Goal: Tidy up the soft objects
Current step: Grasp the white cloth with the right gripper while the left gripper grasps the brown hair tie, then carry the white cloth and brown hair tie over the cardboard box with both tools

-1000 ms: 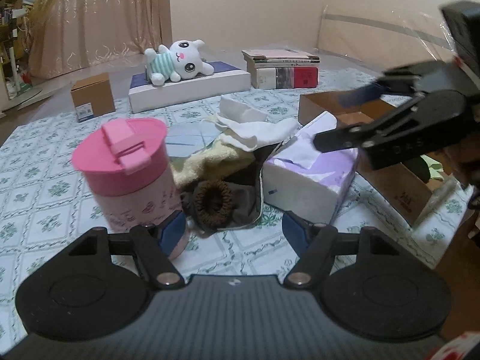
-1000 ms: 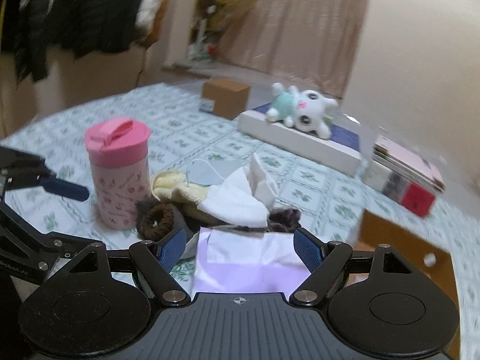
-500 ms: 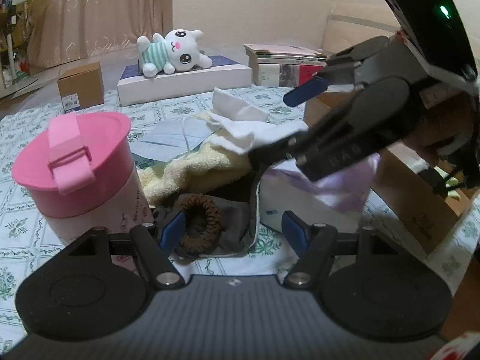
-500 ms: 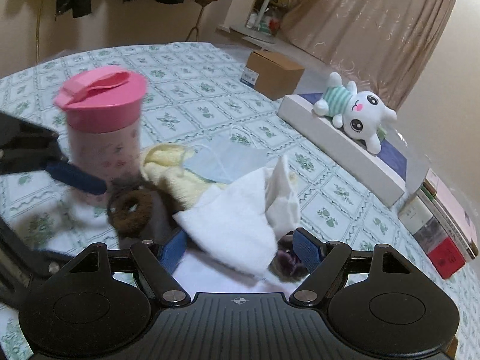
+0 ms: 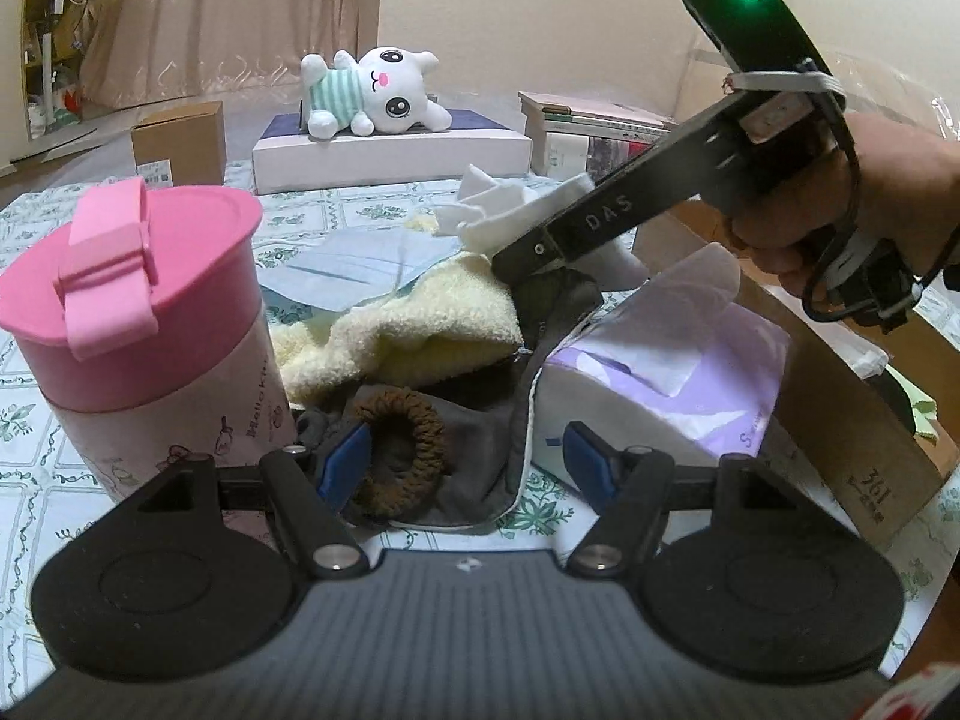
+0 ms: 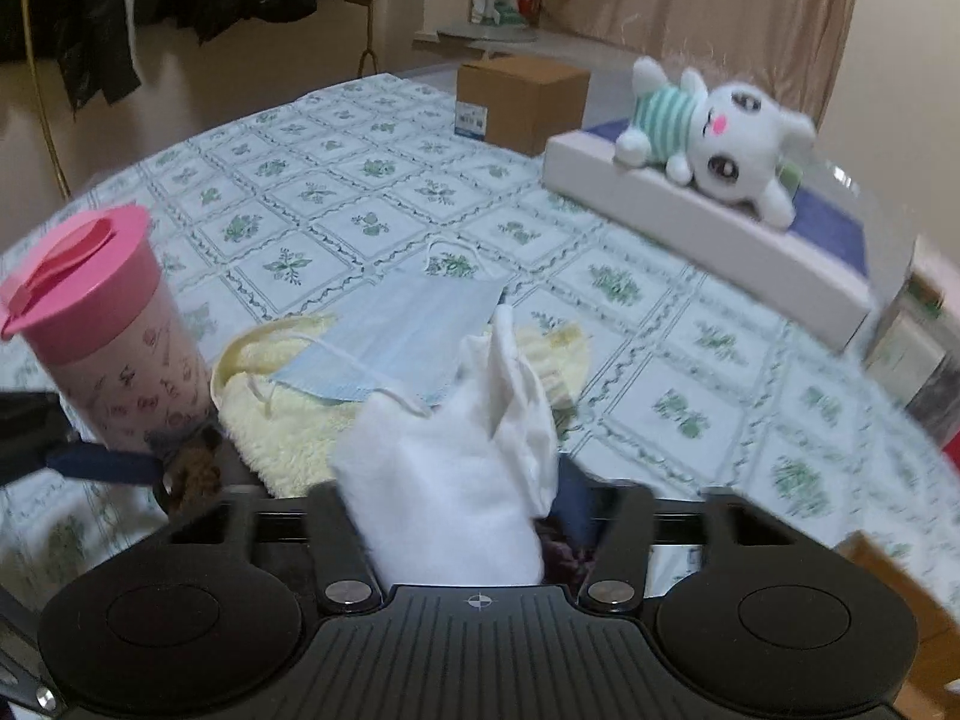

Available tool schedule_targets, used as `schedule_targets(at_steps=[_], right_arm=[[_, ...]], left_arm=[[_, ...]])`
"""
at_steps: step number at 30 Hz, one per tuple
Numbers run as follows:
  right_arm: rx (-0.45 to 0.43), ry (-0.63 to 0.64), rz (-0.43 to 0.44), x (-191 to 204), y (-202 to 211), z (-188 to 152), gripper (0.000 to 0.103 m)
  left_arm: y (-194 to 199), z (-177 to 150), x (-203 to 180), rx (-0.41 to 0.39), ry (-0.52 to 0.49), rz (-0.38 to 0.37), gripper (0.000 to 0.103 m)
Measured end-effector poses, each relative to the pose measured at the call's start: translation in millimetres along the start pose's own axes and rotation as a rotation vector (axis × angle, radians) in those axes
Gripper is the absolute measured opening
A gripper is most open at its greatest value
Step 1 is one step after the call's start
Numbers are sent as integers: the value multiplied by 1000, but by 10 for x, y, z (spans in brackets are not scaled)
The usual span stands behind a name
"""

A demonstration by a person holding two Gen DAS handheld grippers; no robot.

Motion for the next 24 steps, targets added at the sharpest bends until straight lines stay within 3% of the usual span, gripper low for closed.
schedule_targets(at_steps=[1,3,10,16,24], right_arm=[[-1,-18,1,-8,11,4,17],[-23,-56,6,-9,82,33,8],[-128,-143,-95,90,548,69,6],[-218,-159,-186,221,927,43,6],[-297,-269,-238,290,1253,-92,6]], left_arm=[[-3,-3,5,-2,3,3,68],[-8,-8,10,-5,6,10,65],[-73,-17,-40,-9,5,45,65],[-101,-48,-70,3,-31,112,41],[-155,-134,-34,41,-50,138,10]])
Point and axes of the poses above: each gripper's, at about its wrist camera, not at the fingertips, and y roughly against the way its jaws point, x to its left, z to its top, the point moved 4 cm from there along -y, roughly the way its jaws point, and after that the axes turned 15 degrees about -x, right-handed, at the moved point
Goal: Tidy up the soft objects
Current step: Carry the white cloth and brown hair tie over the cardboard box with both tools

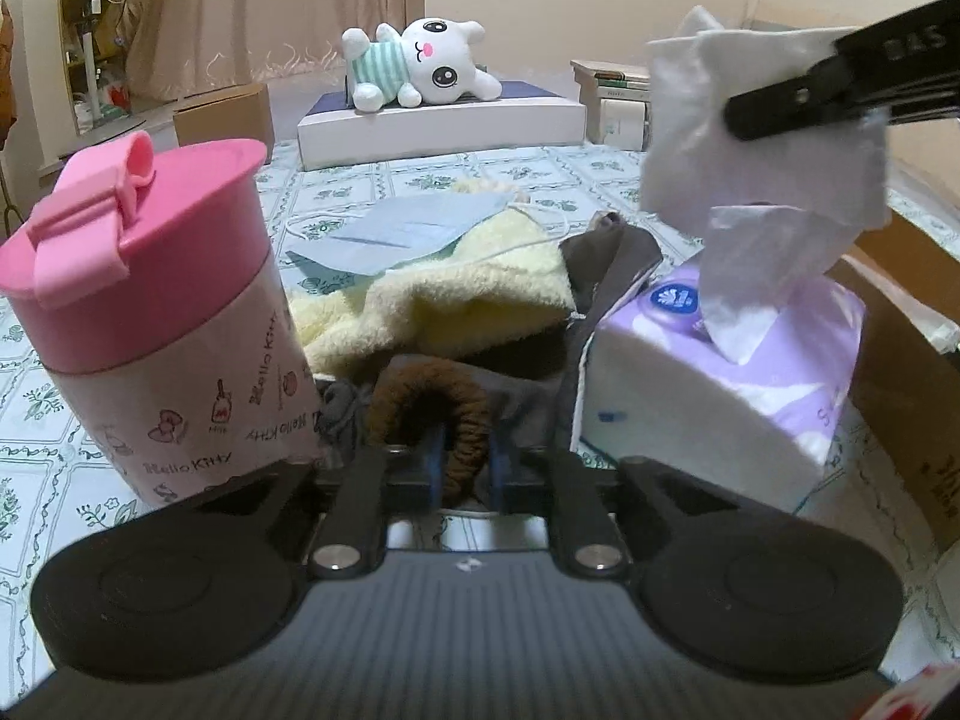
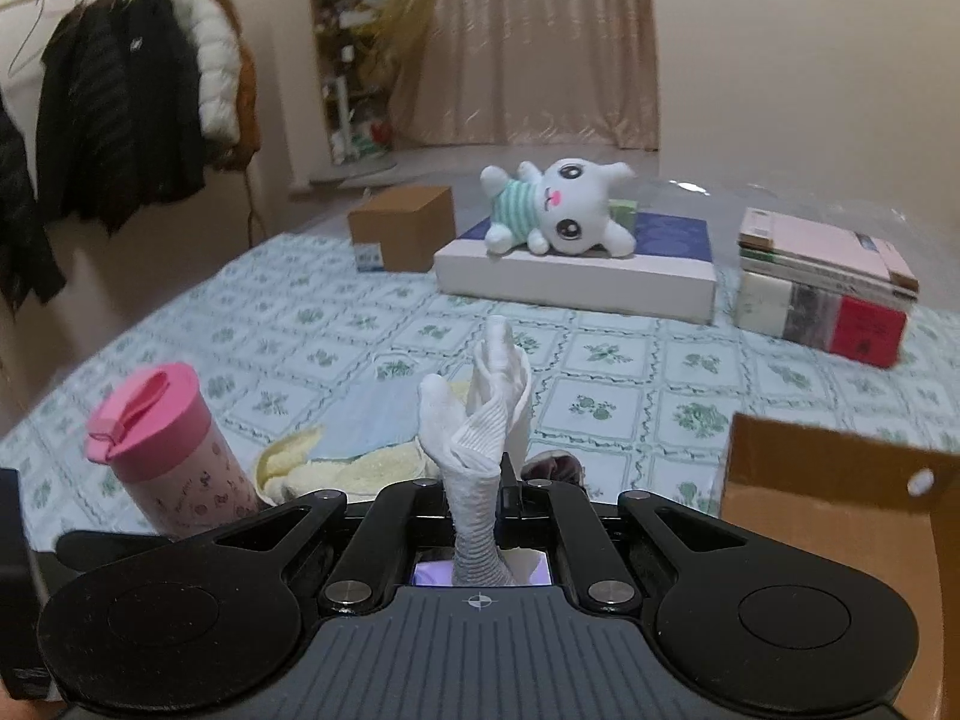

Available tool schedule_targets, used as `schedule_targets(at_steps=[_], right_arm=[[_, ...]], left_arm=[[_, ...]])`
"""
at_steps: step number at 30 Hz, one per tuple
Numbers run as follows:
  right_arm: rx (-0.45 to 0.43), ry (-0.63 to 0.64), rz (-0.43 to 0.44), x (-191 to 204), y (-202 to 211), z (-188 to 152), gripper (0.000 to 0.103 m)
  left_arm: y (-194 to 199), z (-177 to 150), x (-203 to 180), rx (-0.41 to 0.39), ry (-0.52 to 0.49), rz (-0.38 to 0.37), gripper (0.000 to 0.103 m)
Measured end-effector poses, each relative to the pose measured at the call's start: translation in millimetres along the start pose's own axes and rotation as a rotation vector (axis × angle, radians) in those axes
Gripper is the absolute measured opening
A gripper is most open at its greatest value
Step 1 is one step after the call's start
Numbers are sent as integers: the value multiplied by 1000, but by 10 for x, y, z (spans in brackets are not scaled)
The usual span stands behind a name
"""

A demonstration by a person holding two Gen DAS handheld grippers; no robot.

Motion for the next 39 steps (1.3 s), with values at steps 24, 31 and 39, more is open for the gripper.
schedule_targets(at_steps=[24,31,39], right_arm=[[-84,-207,-230,118,1589,-215,6],[-97,-221,-276,79,1954,-257,6],[-114,-229,-309,31,2200,-276,6]], left_arm=[[1144,342,-430,-57,5,-187,8],[1322,425,-776,-61,3,-283,8],[1378,443,-968,-49,-3,-322,8]])
Point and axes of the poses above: each gripper's, at about its wrist camera, not at the fingertips, and y roughly against the way its jaws point, x to its left, z to its top, the point moved 4 cm from there along -y, roughly the way its jaws point, and after that the axes turned 15 degrees about -x, right-handed, at the moved point
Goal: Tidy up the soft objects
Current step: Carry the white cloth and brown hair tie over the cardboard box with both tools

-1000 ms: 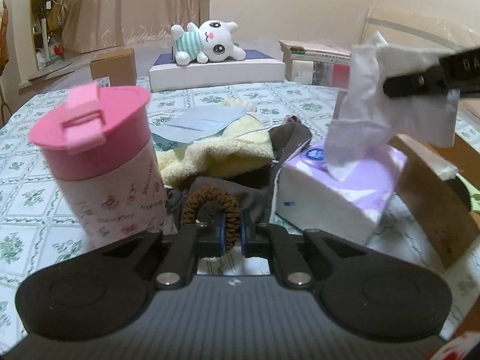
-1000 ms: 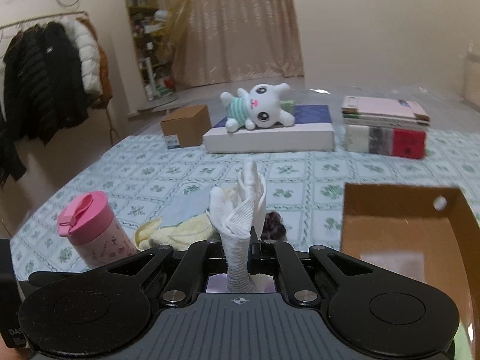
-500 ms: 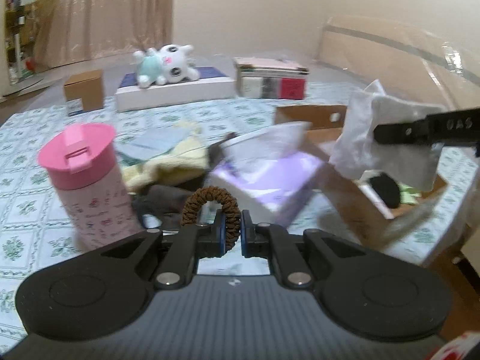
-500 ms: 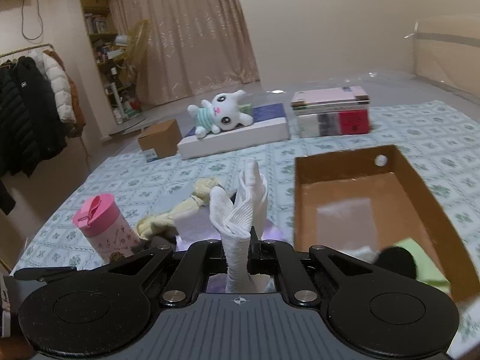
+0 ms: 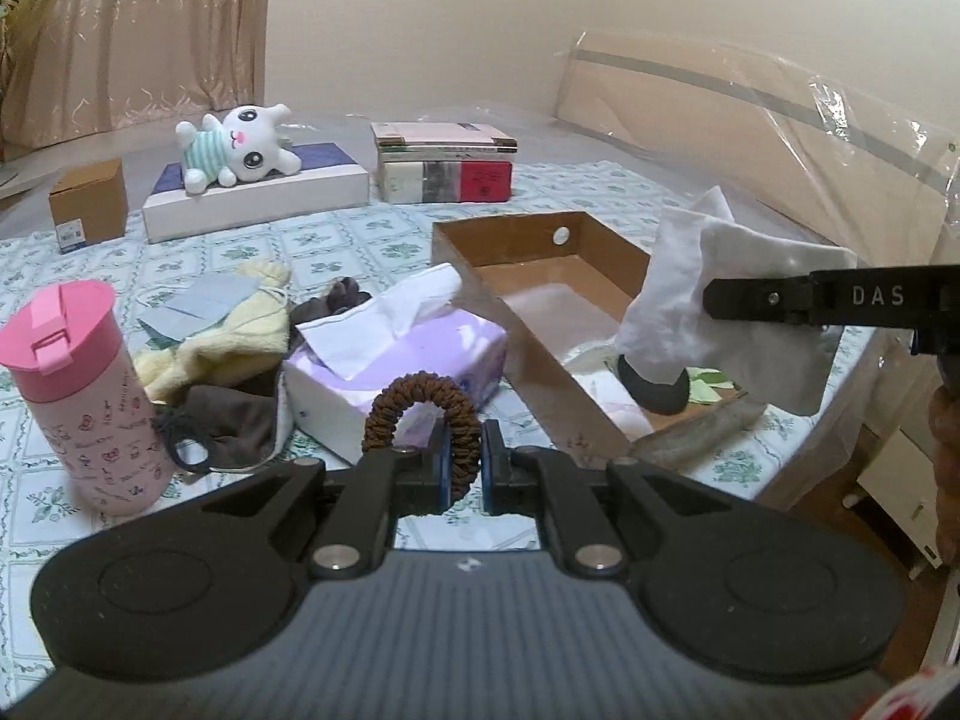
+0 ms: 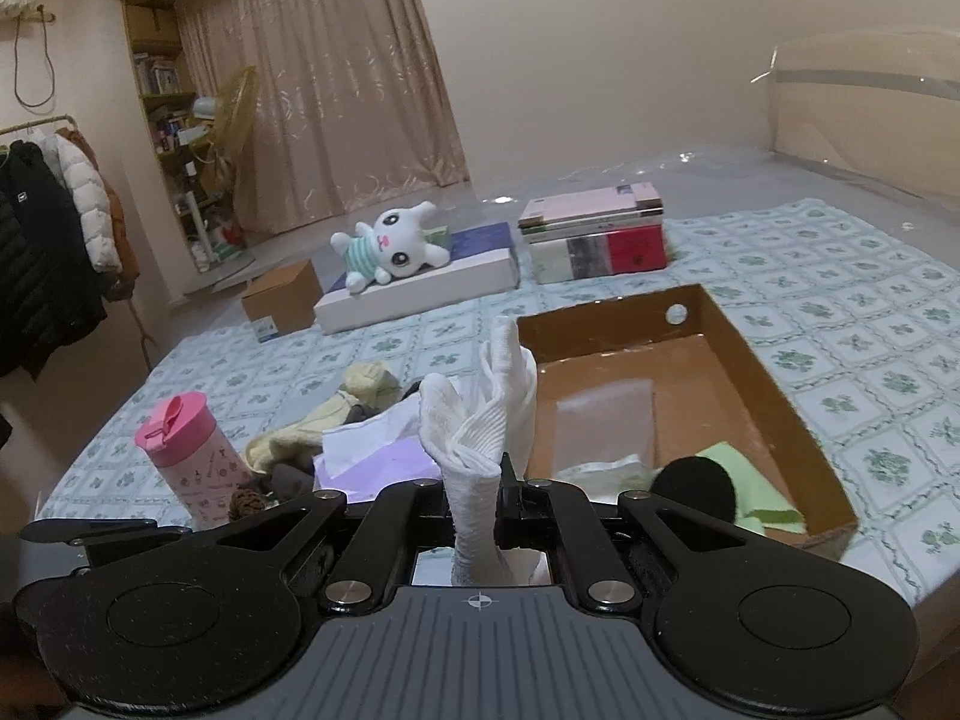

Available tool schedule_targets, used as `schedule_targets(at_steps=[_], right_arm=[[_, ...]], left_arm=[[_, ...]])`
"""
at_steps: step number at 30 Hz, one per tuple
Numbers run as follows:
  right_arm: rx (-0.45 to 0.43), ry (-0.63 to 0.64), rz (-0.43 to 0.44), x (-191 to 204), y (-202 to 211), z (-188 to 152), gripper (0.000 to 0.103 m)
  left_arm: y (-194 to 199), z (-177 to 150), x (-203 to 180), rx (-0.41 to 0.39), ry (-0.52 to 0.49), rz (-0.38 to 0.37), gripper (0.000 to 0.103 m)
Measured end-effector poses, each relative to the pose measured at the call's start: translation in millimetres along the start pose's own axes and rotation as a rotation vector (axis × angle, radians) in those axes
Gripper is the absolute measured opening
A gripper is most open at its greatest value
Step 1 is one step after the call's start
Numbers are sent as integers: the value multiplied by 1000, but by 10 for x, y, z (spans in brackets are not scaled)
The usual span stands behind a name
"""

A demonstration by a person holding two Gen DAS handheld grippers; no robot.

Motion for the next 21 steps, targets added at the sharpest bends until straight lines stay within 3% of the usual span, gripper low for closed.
schedule_targets(at_steps=[11,21], right_arm=[[-9,-6,-49,-159,128,3,6],[-12,12,-115,-503,65,105,6]], left_arm=[[-120,21,-107,28,44,-48,8],[-487,180,-323,35,69,-120,8]])
Point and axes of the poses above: each gripper's, at about its wrist camera, not at the fingertips, and y roughly against the way its jaws point, x to its left, z to its top, the point moved 4 cm from there along -y, roughly the way its jaws point, and after that the axes turned 15 degrees about -x, right-handed, at the moved point
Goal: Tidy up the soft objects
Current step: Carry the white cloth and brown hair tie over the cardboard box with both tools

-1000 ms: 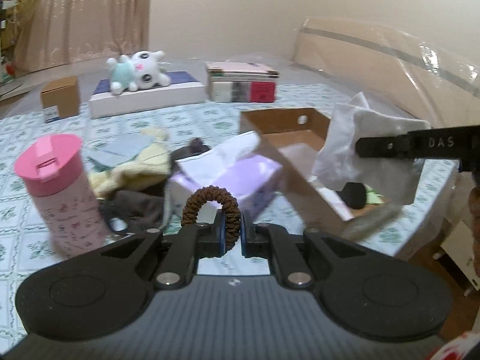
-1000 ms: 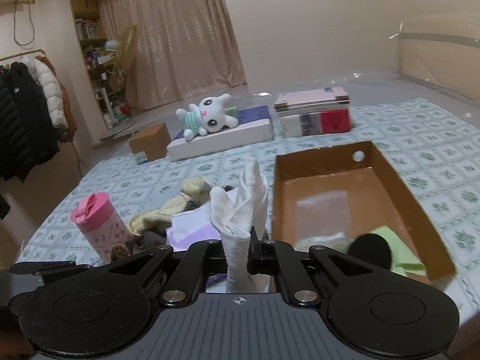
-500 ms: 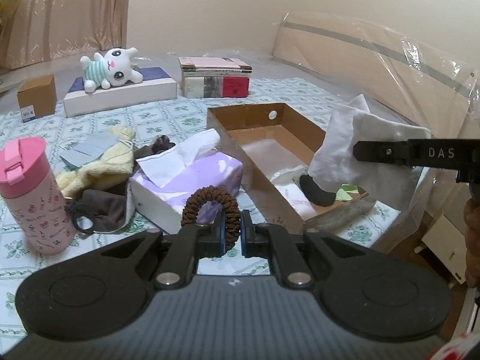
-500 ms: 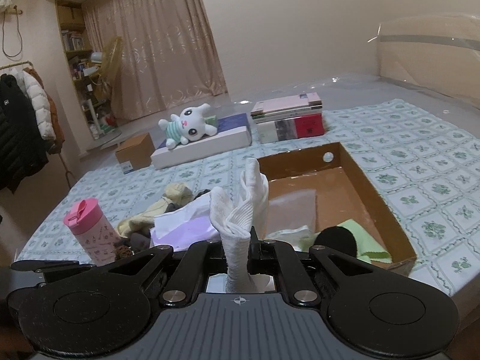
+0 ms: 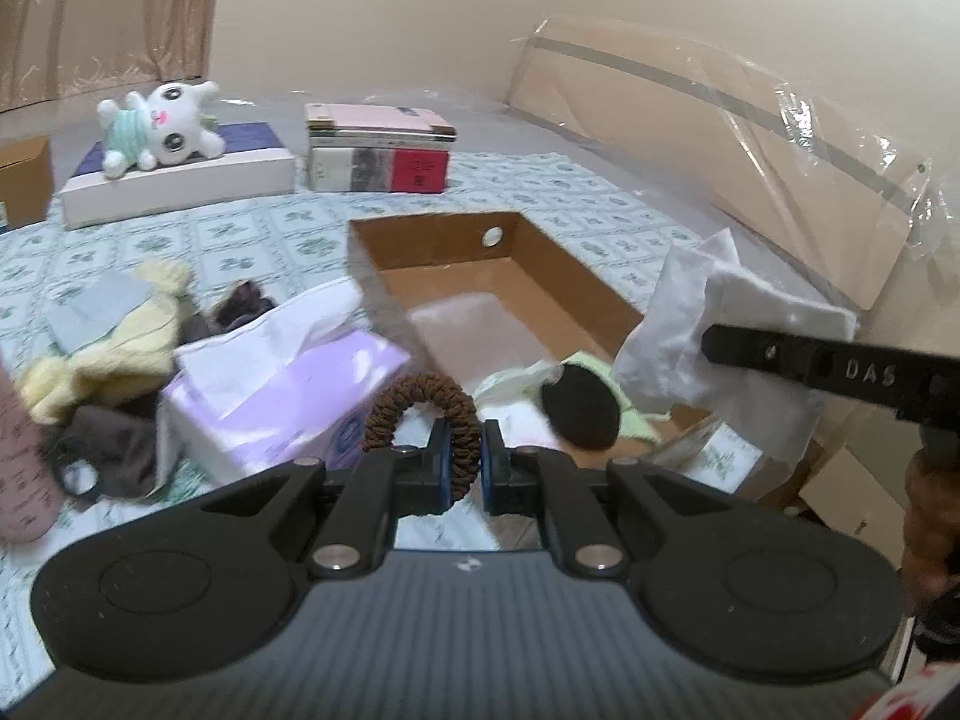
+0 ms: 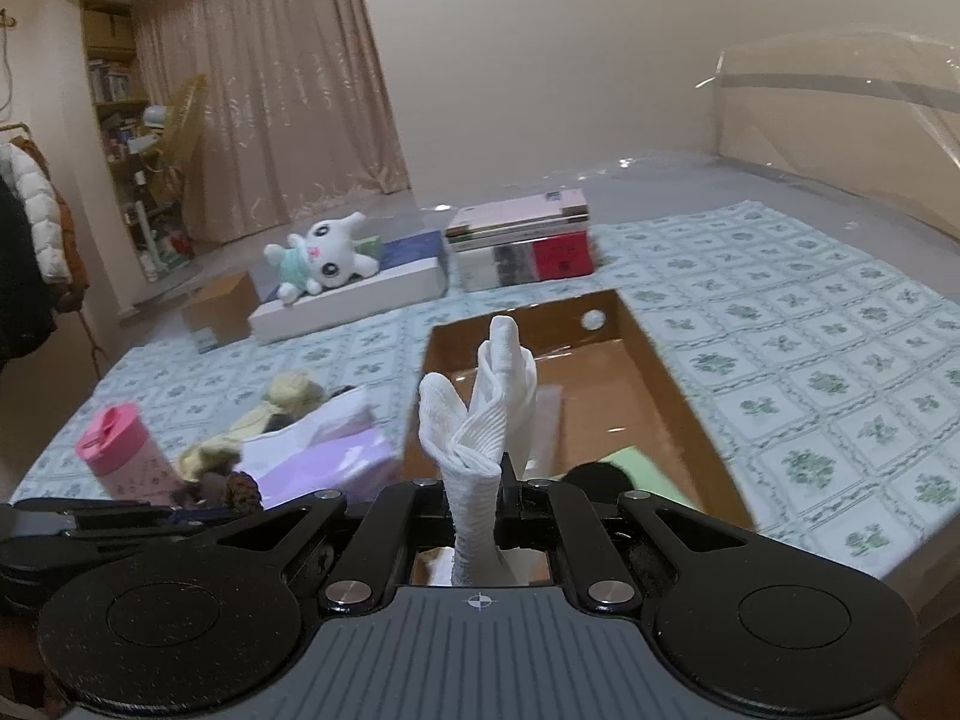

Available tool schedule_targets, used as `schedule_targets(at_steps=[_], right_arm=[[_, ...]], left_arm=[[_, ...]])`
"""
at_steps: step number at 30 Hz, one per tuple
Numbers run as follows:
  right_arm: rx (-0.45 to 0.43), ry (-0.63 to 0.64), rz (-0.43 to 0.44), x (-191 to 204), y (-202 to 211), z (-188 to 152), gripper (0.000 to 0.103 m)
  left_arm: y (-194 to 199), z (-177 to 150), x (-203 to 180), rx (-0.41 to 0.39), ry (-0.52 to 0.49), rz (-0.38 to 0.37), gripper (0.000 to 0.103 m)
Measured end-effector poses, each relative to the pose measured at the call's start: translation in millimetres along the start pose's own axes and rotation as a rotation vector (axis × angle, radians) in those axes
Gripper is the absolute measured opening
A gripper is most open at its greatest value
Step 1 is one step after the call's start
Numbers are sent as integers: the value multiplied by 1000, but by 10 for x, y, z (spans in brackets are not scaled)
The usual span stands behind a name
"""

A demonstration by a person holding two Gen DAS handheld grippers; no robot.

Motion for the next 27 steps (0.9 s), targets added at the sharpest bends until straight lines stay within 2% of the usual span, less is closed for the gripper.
schedule_targets(at_steps=[10,15,22,24,26,27], right_arm=[[18,31,-54,-373,-230,90,6],[40,46,-68,-468,-361,76,6],[71,61,-83,-553,-482,-1,6],[75,61,-86,-568,-494,-13,6],[79,62,-90,-581,-497,-29,6],[80,63,-92,-585,-497,-31,6]], left_arm=[[-583,291,-338,-3,-5,-101,8],[-902,298,-411,25,3,-128,8],[-1180,219,-450,64,-13,-124,9],[-1222,202,-418,65,-4,-118,14],[-1224,196,-381,65,-1,-118,33],[-1208,194,-350,60,1,-115,35]])
Point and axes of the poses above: each gripper's, at about its wrist camera, not at the fingertips, and y roughly against the way its jaws point, x to its left, z to its top, the point moved 4 cm from there along -y, roughly the way its jaws point, and after that the axes turned 15 degrees about -x, right-handed, at the moved point
